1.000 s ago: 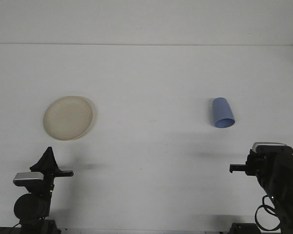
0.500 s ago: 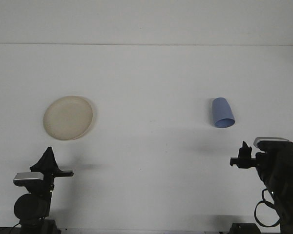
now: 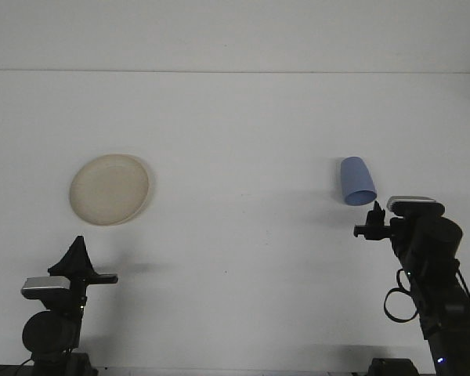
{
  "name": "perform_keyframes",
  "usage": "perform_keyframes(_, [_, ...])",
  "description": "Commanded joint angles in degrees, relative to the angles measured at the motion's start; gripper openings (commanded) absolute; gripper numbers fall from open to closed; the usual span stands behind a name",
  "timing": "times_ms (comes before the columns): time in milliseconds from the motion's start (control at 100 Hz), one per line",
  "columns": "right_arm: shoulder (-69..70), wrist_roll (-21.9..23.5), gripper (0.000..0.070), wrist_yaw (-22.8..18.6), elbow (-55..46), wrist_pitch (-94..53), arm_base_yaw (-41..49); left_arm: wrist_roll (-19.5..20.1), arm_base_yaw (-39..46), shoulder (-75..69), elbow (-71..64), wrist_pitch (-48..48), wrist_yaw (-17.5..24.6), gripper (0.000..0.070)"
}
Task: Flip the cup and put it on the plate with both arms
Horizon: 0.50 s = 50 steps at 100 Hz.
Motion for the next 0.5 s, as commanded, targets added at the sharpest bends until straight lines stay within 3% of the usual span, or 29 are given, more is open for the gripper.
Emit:
perform_keyframes(0, [0.52,0.63,0.0398,0.07,-3.48,6.69,-0.04,0.04,0.04,-0.04,-1.11,0.59,0.13,0.0011])
perform_keyframes(250, [1.36,0.81,0.0398,0.48,-18.88,30.56,-0.07,0.04,0.04,-0.04,-1.11,0.61,0.13,0.0011])
perform_keyframes(490, [6.34,0.04,0.0398,1.57,-22.27,38.03,-1.03,0.07,0.04,-0.04,-1.11,0.59,0.13,0.0011])
